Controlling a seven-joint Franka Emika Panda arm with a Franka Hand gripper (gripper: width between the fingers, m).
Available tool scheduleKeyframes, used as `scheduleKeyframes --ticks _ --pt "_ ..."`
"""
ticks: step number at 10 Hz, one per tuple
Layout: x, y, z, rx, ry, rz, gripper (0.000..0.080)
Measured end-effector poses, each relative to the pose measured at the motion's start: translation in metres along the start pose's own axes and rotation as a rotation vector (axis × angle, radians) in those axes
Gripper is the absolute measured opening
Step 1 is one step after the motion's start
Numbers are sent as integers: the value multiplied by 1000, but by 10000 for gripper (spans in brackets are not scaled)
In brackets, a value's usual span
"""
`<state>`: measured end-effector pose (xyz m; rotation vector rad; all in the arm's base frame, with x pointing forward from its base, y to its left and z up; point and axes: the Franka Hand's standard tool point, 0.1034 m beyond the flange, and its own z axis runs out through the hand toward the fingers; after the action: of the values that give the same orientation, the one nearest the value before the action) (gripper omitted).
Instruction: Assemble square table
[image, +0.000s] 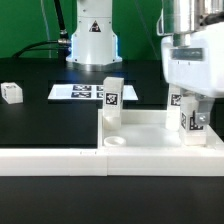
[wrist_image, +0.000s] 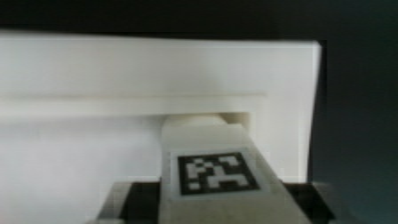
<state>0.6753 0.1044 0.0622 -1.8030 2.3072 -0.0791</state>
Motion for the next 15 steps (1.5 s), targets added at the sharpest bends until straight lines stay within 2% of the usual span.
scheduleKeyframes --ticks 2,4,5,6,7,8,11,12,14,15 --pt "0 0 0 15 -23 144 293" --pt "-1 0 0 15 -22 81 293" --pt "-2 0 0 17 -23 -128 390" --pt "5 -5 -2 33 -24 -372 542" --pt "18 -9 -1 44 -36 -608 625" --pt "16 -9 -1 47 -52 -617 625" --pt "18 -9 0 46 -37 -867 649" --pt "14 -7 -1 26 -27 -1038 649" --pt "-7 -2 -16 -73 -57 -1385 649" --pt "-11 -1 -18 -108 -63 -1512 649"
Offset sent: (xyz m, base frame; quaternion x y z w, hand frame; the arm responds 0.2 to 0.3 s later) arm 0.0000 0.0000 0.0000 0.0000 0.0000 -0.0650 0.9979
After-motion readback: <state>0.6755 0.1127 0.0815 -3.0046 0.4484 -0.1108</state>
